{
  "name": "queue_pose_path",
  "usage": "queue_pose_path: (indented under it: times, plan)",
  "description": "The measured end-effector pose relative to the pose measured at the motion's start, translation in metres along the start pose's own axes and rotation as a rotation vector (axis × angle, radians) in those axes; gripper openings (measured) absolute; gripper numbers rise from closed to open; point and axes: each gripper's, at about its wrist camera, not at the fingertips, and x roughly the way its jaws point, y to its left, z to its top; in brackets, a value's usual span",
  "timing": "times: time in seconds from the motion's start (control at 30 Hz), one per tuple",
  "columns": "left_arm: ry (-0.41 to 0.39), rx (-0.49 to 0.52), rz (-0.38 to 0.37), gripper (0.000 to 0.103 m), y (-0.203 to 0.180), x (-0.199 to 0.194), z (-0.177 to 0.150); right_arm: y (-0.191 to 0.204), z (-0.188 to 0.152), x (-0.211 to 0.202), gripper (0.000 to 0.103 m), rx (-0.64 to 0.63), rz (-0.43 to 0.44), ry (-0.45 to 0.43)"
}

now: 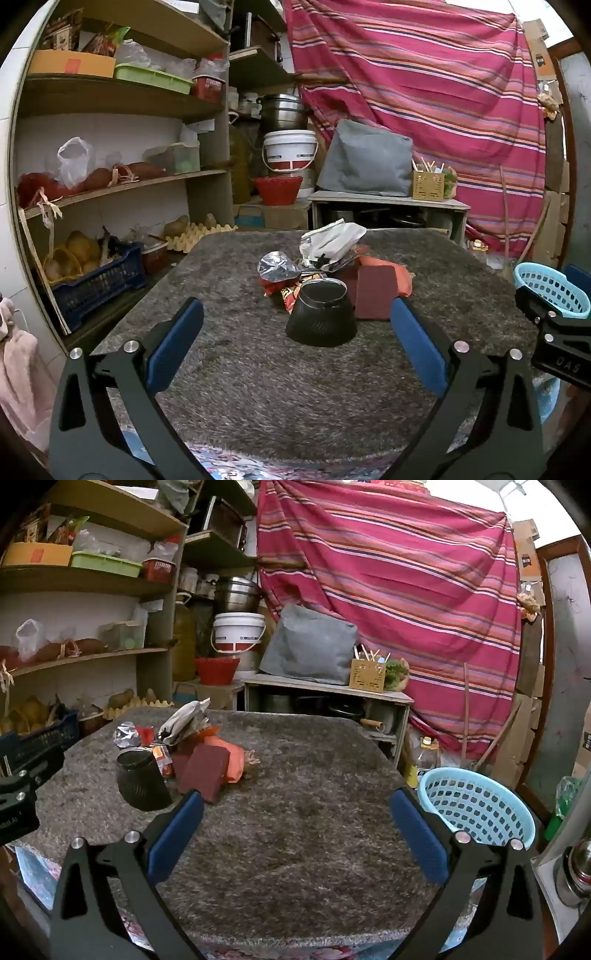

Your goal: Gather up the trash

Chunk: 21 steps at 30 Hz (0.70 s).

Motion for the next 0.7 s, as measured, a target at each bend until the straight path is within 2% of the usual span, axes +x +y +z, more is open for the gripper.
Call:
queue_pose_path:
  times: [0.7]
  plan:
    - [0.009, -0.005, -0.003, 0.098, 0.007, 0.003, -0.002, 0.0, 0.0, 0.001, 0.099, -0.007, -0.002, 0.008]
